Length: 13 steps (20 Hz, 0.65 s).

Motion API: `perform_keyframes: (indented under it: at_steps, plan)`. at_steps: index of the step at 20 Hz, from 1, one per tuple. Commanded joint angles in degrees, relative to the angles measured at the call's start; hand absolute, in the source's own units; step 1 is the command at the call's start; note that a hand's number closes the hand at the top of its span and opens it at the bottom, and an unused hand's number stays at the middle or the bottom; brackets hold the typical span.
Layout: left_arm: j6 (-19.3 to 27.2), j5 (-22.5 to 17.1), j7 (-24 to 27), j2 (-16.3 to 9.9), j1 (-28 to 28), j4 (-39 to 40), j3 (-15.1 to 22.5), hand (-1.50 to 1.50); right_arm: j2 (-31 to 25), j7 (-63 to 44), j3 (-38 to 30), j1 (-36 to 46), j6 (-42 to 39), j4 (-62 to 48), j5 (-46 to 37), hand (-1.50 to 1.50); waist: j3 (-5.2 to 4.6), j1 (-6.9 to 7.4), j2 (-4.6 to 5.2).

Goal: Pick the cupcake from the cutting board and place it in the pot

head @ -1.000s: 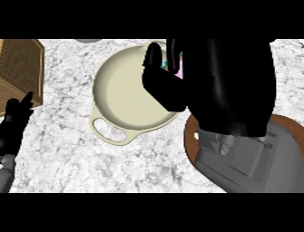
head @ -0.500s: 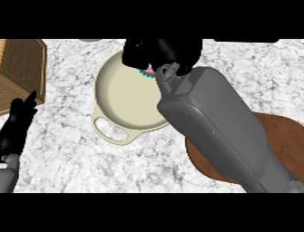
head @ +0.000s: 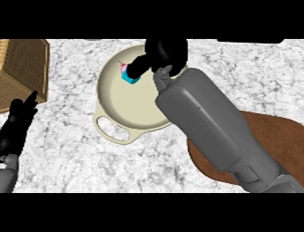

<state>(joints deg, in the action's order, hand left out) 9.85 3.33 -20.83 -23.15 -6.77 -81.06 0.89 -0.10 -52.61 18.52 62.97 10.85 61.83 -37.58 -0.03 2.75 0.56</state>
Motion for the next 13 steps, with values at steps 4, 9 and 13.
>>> perform_keyframes:
  at_steps: [4,9,13]
  plan:
    - [-0.25,0.07,0.8,0.12,-0.99,1.16,-0.88,0.0,0.1,6.03,-2.26,0.02,22.16,-2.1,4.68,-1.5,0.02,-0.17,0.11]
    - [1.26,1.03,-3.76,1.76,-0.01,-2.6,0.18,0.0,0.1,7.5,-1.84,-4.88,31.48,1.88,3.29,-1.5,0.07,-1.77,-0.6]
    - [-0.97,-0.68,1.92,-0.36,1.46,2.05,-3.7,0.0,-2.58,9.42,-8.18,-7.6,31.26,6.95,2.11,-1.5,0.03,-2.83,-0.69]
